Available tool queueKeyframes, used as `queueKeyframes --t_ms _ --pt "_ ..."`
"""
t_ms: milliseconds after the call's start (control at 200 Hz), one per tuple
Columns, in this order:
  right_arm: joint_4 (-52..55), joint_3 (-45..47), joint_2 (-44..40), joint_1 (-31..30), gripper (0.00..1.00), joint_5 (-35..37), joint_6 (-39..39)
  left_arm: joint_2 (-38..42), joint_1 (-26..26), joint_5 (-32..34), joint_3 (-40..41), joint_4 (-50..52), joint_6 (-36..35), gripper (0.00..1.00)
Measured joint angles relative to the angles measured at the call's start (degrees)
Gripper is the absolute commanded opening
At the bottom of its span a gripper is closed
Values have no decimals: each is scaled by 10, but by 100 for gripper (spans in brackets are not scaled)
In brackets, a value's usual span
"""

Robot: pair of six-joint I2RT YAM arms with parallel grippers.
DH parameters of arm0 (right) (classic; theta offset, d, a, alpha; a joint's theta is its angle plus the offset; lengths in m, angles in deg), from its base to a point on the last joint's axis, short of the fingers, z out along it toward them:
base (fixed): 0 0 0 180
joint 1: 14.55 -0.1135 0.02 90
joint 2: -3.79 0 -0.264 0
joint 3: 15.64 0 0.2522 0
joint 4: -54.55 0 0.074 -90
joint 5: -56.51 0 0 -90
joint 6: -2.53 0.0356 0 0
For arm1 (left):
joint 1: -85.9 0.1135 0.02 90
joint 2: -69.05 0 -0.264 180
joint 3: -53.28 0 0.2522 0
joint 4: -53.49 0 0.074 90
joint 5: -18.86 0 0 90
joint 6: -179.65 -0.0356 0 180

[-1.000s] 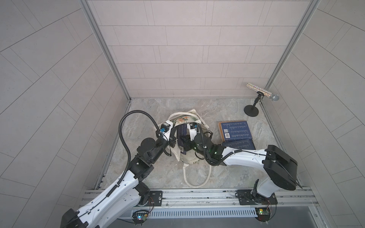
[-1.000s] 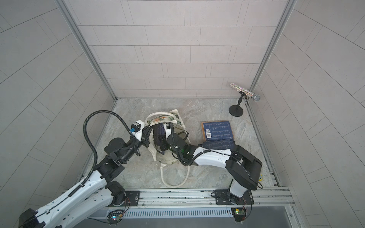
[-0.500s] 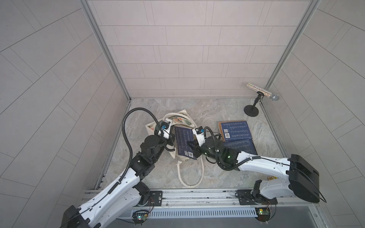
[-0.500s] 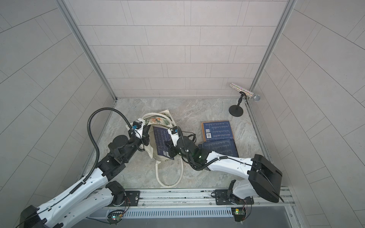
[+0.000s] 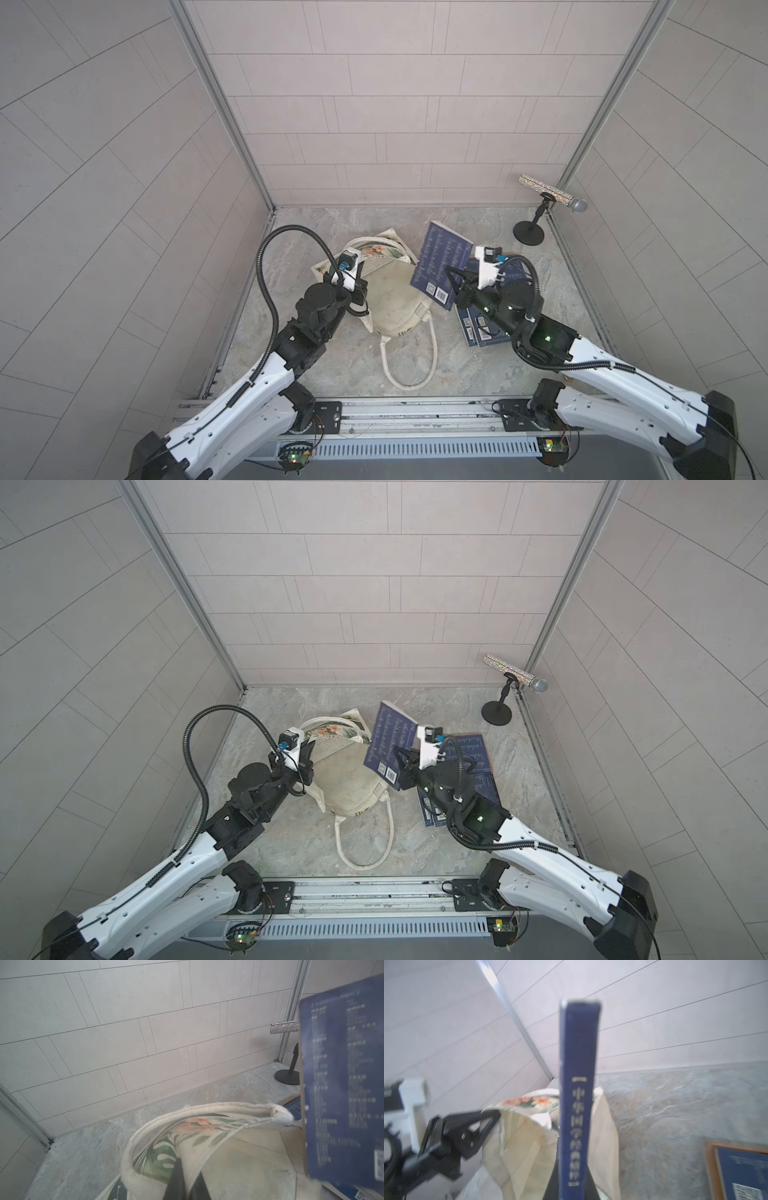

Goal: Take out the books from the canvas bag
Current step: Place the book on the book.

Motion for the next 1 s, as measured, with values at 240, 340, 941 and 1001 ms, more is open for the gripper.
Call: queueKeyframes --t_ms 240,340,941,1001 --pt "13 74 -31 138 0 43 132 0 0 0 0 0 0 0" --pt "-5 111 -18 195 0 39 194 0 0 0 0 1 0 0" --pt "-177 209 146 295 8 64 396 0 0 -9 0 2 0 0" --pt "-197 209 172 295 9 60 410 0 0 -9 0 2 0 0"
